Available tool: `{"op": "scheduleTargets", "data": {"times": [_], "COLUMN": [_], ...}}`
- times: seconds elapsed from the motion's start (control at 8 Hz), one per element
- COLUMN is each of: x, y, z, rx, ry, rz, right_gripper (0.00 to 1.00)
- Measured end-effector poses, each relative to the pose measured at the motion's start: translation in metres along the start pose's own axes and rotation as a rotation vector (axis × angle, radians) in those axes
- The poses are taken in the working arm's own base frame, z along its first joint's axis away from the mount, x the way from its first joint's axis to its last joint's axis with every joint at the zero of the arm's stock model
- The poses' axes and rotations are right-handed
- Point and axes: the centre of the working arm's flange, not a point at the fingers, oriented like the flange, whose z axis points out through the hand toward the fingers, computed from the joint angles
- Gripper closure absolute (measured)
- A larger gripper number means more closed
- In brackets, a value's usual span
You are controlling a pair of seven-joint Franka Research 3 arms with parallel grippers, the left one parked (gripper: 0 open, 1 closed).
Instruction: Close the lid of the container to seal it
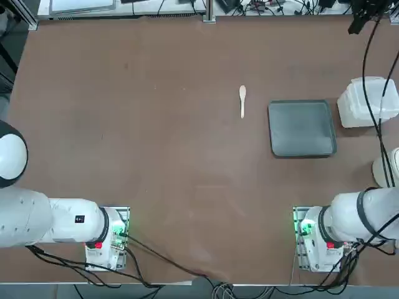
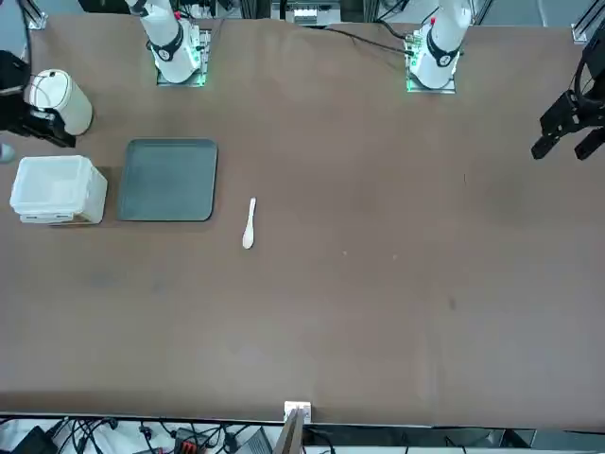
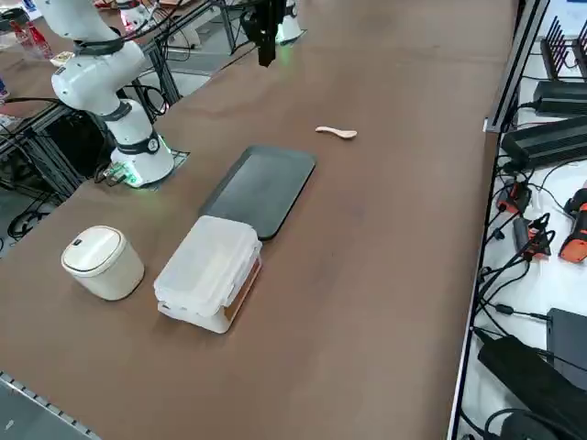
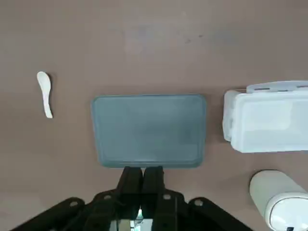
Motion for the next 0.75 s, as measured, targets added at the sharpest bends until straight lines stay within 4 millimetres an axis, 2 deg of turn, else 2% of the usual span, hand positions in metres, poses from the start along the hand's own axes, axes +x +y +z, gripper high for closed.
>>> {"op": "scheduleTargets", "data": {"times": [0.12, 0.25, 0.38, 0.75], "x": [0.000, -0.001, -0.001, -0.001], "y": [-0.014, -0.021, -0.022, -0.020], "z": [-0.001, -0.004, -0.009, -0.020], "rx": [-0.004, -0.007, -0.007, -0.005], "ry": [0.002, 0.010, 0.021, 0.046], "rz": [-0.021, -0.027, -0.025, -0.021], "right_gripper": [0.93, 0.84, 0.68, 0.10]}}
